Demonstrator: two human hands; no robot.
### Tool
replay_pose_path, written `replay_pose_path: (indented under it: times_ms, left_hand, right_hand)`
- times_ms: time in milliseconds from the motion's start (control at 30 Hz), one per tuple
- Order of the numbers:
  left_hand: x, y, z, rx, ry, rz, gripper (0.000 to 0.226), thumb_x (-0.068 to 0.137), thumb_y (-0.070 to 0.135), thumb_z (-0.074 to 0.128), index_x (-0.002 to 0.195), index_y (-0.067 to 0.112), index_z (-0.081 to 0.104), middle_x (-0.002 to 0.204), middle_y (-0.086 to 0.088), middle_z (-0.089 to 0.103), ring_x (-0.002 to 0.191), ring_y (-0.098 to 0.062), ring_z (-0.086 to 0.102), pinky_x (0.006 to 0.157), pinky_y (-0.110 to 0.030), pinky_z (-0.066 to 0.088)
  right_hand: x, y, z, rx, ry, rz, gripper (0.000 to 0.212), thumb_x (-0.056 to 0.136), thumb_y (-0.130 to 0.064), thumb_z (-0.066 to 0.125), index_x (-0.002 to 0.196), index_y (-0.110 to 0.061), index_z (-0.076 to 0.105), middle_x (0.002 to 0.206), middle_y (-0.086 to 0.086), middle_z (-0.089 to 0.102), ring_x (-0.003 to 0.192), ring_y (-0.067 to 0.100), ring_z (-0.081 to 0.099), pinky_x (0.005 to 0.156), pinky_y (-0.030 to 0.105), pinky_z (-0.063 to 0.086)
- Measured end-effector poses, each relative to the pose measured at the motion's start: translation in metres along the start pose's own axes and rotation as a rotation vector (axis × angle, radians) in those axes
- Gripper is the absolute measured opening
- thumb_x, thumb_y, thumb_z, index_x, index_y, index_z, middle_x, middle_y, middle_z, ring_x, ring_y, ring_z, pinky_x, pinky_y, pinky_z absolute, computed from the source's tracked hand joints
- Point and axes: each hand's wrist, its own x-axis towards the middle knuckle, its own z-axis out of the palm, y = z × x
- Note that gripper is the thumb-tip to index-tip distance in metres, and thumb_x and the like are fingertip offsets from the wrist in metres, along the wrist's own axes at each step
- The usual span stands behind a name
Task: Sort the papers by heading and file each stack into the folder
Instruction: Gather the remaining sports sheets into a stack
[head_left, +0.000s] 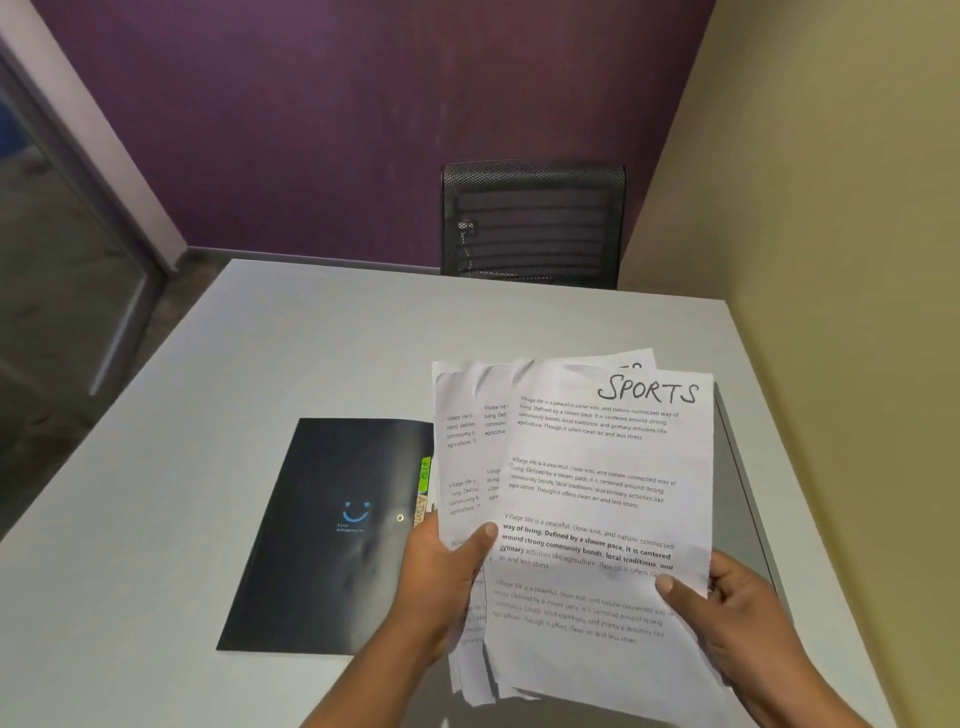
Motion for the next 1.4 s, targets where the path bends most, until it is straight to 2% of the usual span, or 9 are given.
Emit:
replay_pose_path:
  times_ms: [100, 267, 500, 733, 800, 900, 1033, 1300, 1400]
  left_hand:
    - [0.003, -0.004, 0.001, 0.029, -0.006, -0.012, 0.028, 0.089, -0.008, 0.062, 0.114, 0.005, 0.064, 0.103, -0.014, 0.076, 0.093, -0.035, 0.073, 0.082, -0.053, 0.059]
    - [0.009, -0.007, -0.006, 0.102, -0.031, -0.027, 0.034, 0.089, -0.009, 0.061, 0.116, 0.011, 0.064, 0.107, -0.007, 0.075, 0.097, -0.029, 0.073, 0.089, -0.049, 0.057]
    - [0.011, -0.006, -0.006, 0.083, -0.055, -0.029, 0.033, 0.092, -0.006, 0.059, 0.12, 0.011, 0.063, 0.11, -0.006, 0.075, 0.1, -0.028, 0.072, 0.092, -0.051, 0.055]
    - [0.005, 0.009, -0.001, 0.006, -0.133, -0.049, 0.039, 0.094, -0.01, 0.047, 0.119, 0.015, 0.062, 0.113, -0.005, 0.074, 0.103, -0.027, 0.071, 0.091, -0.045, 0.055]
    - [0.003, 0.01, 0.001, 0.0, -0.141, -0.066, 0.04, 0.093, -0.011, 0.044, 0.116, 0.016, 0.063, 0.11, -0.006, 0.075, 0.1, -0.029, 0.072, 0.088, -0.045, 0.056]
    - [0.005, 0.004, 0.005, -0.042, -0.1, -0.138, 0.034, 0.094, -0.005, 0.044, 0.112, 0.014, 0.066, 0.103, -0.007, 0.077, 0.095, -0.032, 0.072, 0.088, -0.048, 0.056]
    - [0.004, 0.0, 0.009, 0.011, -0.22, -0.137, 0.027, 0.102, 0.031, 0.048, 0.122, 0.019, 0.062, 0.115, -0.003, 0.073, 0.106, -0.025, 0.07, 0.096, -0.046, 0.052]
    - [0.007, -0.007, 0.012, 0.216, -0.189, 0.143, 0.024, 0.088, 0.001, 0.068, 0.104, 0.018, 0.072, 0.1, -0.001, 0.077, 0.095, -0.022, 0.073, 0.073, -0.027, 0.058]
    - [0.009, -0.006, 0.017, 0.231, -0.161, 0.27, 0.028, 0.088, 0.002, 0.069, 0.091, 0.028, 0.077, 0.095, 0.005, 0.077, 0.093, -0.019, 0.072, 0.077, -0.027, 0.058]
  right_hand:
    - [0.002, 0.002, -0.005, -0.045, 0.062, -0.008, 0.016, 0.085, 0.011, 0.066, 0.095, 0.0, 0.071, 0.061, -0.002, 0.069, 0.04, 0.002, 0.056, 0.04, 0.01, 0.042]
    - [0.004, 0.011, -0.027, -0.012, 0.114, 0.041, 0.016, 0.083, 0.015, 0.064, 0.094, 0.003, 0.067, 0.08, 0.025, 0.068, 0.059, 0.016, 0.064, 0.051, 0.016, 0.053]
    - [0.006, 0.007, -0.045, -0.005, 0.044, 0.156, 0.019, 0.085, 0.021, 0.054, 0.077, 0.006, 0.06, 0.046, 0.002, 0.046, 0.038, 0.01, 0.043, 0.054, 0.029, 0.044]
    - [0.011, -0.002, -0.046, -0.043, -0.086, 0.141, 0.02, 0.088, 0.015, 0.047, 0.102, 0.013, 0.06, 0.055, -0.002, 0.054, 0.046, 0.01, 0.046, 0.059, 0.029, 0.037]
    - [0.011, -0.01, -0.03, 0.064, -0.157, 0.141, 0.025, 0.093, 0.003, 0.053, 0.115, -0.003, 0.064, 0.089, 0.0, 0.077, 0.077, 0.017, 0.072, 0.082, 0.038, 0.051]
    - [0.013, -0.013, -0.01, 0.149, -0.204, 0.176, 0.035, 0.09, -0.009, 0.062, 0.125, -0.012, 0.062, 0.118, 0.01, 0.073, 0.108, 0.032, 0.07, 0.101, 0.051, 0.048]
    - [0.018, -0.009, 0.004, 0.097, -0.184, 0.145, 0.035, 0.086, -0.008, 0.071, 0.12, -0.011, 0.065, 0.111, 0.01, 0.075, 0.1, 0.03, 0.073, 0.09, 0.045, 0.055]
    - [0.025, -0.01, 0.01, -0.083, -0.028, -0.083, 0.017, 0.082, -0.005, 0.075, 0.099, -0.008, 0.073, 0.074, -0.007, 0.077, 0.064, 0.006, 0.073, 0.054, 0.011, 0.051]
    - [0.029, -0.011, 0.011, -0.114, 0.044, -0.163, 0.011, 0.082, -0.007, 0.077, 0.088, -0.014, 0.073, 0.068, -0.007, 0.075, 0.061, 0.005, 0.071, 0.061, 0.023, 0.054]
